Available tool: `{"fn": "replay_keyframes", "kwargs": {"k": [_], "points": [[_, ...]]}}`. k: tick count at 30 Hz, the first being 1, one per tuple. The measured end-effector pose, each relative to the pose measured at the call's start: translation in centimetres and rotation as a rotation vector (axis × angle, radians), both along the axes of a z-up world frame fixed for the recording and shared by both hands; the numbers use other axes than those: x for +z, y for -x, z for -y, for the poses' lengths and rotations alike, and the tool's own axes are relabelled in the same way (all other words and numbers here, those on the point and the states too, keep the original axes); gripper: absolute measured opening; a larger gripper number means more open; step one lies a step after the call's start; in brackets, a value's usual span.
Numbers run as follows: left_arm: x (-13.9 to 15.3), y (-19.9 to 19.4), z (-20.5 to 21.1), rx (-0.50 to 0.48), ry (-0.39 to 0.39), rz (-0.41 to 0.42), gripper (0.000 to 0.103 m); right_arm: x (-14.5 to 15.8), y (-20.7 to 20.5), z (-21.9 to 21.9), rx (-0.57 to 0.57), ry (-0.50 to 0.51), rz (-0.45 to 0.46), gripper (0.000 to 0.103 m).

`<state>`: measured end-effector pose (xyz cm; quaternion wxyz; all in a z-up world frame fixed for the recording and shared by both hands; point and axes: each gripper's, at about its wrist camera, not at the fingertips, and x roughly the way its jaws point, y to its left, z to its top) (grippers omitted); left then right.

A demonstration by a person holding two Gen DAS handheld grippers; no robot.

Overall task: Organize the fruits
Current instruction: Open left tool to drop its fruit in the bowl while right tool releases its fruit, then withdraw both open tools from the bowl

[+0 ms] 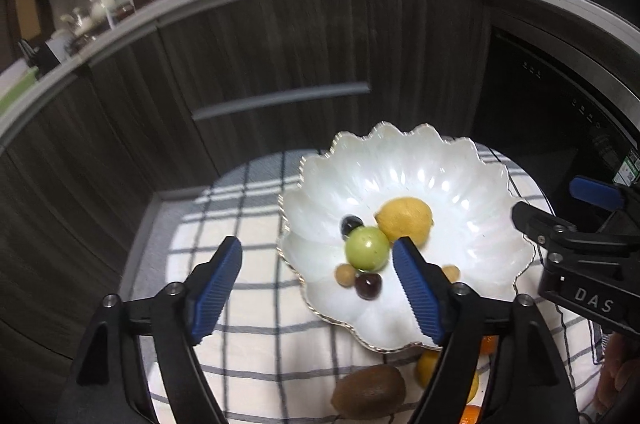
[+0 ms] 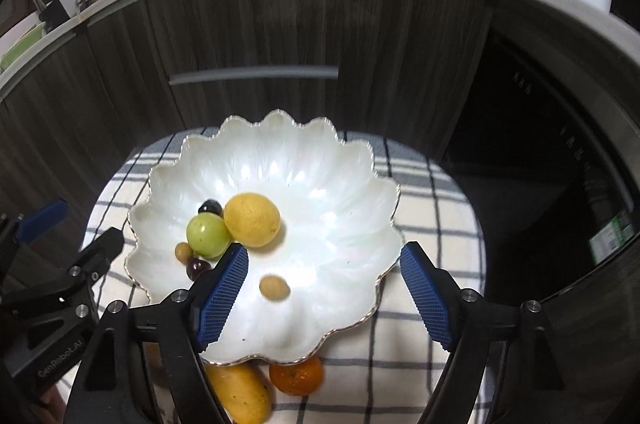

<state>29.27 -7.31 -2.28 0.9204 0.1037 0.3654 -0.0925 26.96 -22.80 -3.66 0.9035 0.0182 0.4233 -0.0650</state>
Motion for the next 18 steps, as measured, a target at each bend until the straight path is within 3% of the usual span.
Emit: {"fn": "replay_keyframes", "kwargs": {"k": [3, 10, 18], "points": [[1.4, 0.8, -0.4, 0.018, -0.01, 0.044, 0.081, 1.4, 0.8, -0.2, -0.01, 0.027, 0.036, 0.085], [4.1, 3.2, -1.4, 0.03, 0.01, 0.086, 0.089, 4.4, 3.0, -0.5, -0.019, 0.041, 0.104, 0.085], [4.7, 6.6, -2.1, 0.042, 0.023, 0.104, 0.094, 6.2, 6.4, -0.9, -0.037, 0.032, 0.152, 0.085]]}}
